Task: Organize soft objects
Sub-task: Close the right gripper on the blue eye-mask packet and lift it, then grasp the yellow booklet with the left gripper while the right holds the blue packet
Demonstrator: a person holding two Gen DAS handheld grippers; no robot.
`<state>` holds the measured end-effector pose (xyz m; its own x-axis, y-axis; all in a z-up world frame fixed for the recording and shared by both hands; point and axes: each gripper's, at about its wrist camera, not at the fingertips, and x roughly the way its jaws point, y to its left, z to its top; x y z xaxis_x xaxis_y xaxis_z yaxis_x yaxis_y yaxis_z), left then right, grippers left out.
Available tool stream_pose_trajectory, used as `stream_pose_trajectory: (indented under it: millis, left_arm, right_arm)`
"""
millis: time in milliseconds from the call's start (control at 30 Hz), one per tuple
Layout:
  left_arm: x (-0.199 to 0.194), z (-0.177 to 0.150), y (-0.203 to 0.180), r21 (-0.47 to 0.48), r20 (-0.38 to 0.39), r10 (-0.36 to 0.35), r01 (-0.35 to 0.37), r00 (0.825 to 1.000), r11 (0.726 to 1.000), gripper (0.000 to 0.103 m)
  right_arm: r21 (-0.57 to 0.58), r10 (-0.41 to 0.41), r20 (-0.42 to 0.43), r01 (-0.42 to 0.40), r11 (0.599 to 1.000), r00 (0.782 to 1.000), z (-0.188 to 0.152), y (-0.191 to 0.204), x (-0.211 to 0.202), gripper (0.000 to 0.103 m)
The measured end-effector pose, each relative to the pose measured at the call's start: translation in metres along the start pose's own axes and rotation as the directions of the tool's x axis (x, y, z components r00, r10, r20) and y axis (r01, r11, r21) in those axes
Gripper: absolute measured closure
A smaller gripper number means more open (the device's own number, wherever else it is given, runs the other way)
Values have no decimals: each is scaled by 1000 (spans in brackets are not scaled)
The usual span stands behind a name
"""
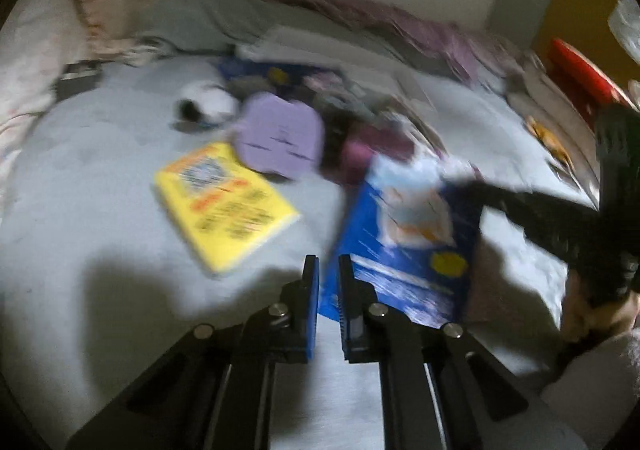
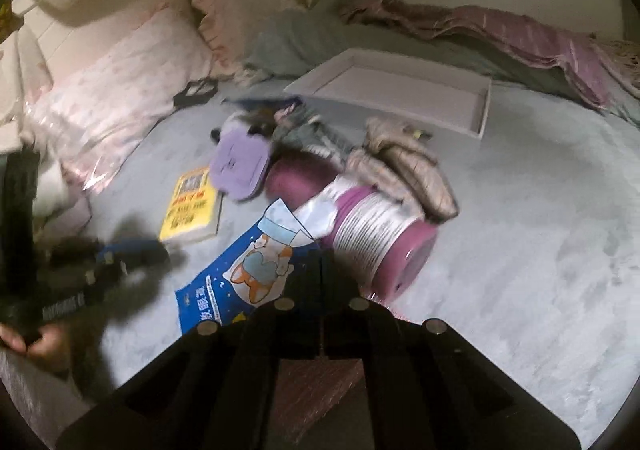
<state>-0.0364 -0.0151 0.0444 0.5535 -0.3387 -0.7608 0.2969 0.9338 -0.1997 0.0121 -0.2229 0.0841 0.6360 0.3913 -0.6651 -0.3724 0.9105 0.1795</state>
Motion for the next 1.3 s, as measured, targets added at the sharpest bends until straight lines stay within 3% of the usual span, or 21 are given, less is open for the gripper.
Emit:
stream_pose_trajectory:
  millis: [100,167,300,400,500,633,833,933,1100,1200,1267,1300]
  left_arm:
    - [28,-6,-22,76,-90,66,-59,994,995,98]
    - [33,-6,-28,99,-72,107,-100,992,990,98]
    - [35,-7,-20,52,-68,88,-85,994,995,98]
    - [36,-7,-18,57,-67,92,-89,994,994,99]
    - [36,-8,-18,68,-61,109,-105,992,992,99]
    - [38,-8,-19,63,-55,106,-103,993,993,99]
    - [36,-7,-18,54,-31,106,-104,994,993,99]
    - [28,-7,-17,46,11,131,-131,991,990,99]
    - [0,-4,-8,-20,150,230,-230,962,973,97]
    - [-11,2,-4,-54,194,267,-261,944,964,83]
    - [-13,6,0,-69,194,287,-279,938,958,43]
    - [-13,9,3,-83,198,293,-282,935,956,34]
  right_arm:
    - [-7,7,8,-7,1000,1000,2,1,1,101]
    - [6,40,1,-40,999,999,1,-1,3,101]
    - [113,118,-5,-116,987,993,-4,-19,7,96]
    - [214,156,-45,-144,966,987,-12,-34,16,81]
    - [275,239,-46,-217,937,970,-18,-42,20,74]
    - [239,335,-101,-304,922,937,-18,-27,30,73]
    - [105,337,-164,-323,940,927,-12,5,37,73]
    - [44,305,-190,-303,952,933,-10,17,41,89]
    - [33,306,-137,-305,952,942,-9,11,30,94]
    - [37,314,-86,-312,949,946,-8,5,19,96]
    - [40,310,-87,-308,951,947,-7,3,18,96]
    - [40,307,-92,-305,952,947,-8,3,20,96]
